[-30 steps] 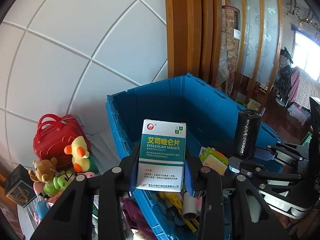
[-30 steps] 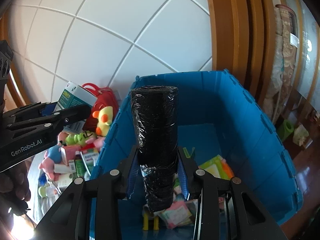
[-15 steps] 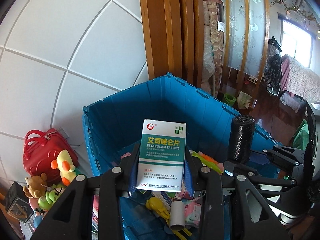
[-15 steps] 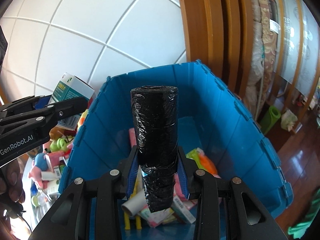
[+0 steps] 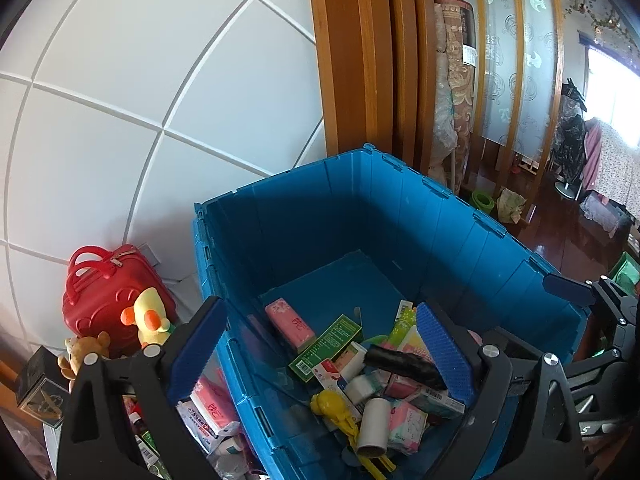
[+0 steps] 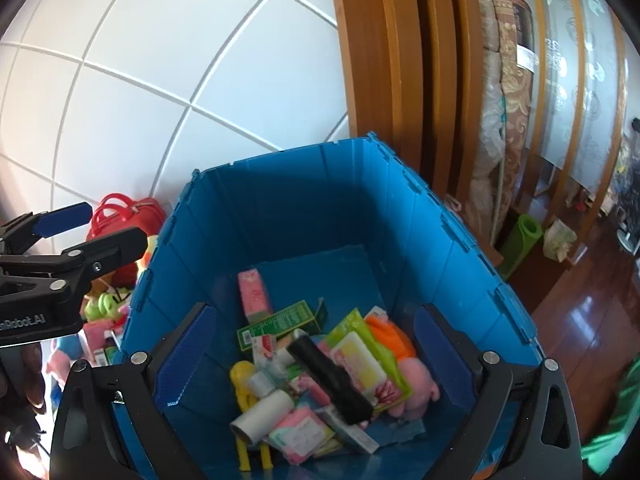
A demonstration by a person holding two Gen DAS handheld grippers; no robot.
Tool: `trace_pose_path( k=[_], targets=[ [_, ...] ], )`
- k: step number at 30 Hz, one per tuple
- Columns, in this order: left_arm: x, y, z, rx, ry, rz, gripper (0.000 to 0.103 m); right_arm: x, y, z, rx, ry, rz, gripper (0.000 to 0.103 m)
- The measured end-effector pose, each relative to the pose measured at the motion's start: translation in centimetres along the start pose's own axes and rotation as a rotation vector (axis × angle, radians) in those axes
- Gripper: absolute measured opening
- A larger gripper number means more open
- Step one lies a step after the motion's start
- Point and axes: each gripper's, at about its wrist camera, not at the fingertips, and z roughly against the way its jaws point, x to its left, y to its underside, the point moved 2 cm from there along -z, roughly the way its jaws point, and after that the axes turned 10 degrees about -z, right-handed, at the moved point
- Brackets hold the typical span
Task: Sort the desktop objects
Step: 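Drop the tablet box from the left tool while the right tool drops the black roll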
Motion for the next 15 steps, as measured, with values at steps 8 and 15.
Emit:
trace_pose_path(
  k=[8, 15],
  targets=[
    [2.2, 2.2, 1.2, 0.006, -0.024, 0.033, 0.097, 2.2, 0.9, 0.8, 0.004, -0.012, 0.014, 0.101],
    [4.1, 4.5, 2.8, 0.003, -0.042, 0.075, 0.097, 4.6, 1.9, 1.3, -0.003, -0.006, 0.032, 0.101]
  ],
)
